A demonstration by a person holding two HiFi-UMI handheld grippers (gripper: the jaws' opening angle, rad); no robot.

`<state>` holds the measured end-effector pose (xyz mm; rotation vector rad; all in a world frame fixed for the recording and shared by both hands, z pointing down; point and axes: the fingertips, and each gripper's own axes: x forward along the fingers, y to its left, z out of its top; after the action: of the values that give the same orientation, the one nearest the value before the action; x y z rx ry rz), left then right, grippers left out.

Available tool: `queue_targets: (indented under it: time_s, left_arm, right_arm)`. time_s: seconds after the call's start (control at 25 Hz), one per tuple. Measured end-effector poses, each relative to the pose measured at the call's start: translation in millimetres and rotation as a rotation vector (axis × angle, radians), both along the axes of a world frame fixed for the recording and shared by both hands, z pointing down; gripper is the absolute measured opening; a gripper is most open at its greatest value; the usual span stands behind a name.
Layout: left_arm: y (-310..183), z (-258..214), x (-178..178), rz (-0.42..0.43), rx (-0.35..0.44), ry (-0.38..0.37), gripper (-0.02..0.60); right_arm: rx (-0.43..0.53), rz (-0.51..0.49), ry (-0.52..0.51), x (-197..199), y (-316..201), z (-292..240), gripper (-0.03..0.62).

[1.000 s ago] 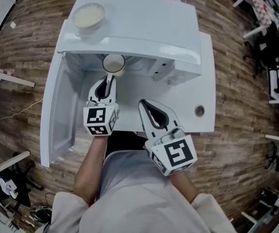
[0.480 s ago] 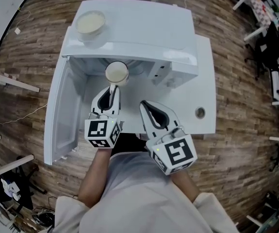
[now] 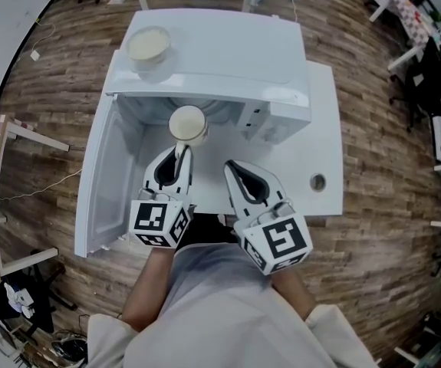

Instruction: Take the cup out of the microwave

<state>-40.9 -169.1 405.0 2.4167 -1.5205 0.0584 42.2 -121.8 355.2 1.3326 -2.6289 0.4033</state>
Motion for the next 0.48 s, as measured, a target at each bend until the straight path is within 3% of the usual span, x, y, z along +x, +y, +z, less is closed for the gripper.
queue_targets:
  time_s: [0.48]
  left_arm:
    - [22,-29,2,0.039,0.004,0.041,0.067]
  right_arm:
    - [0.019,-0.029,-0.025,-3,3,-13,0.021]
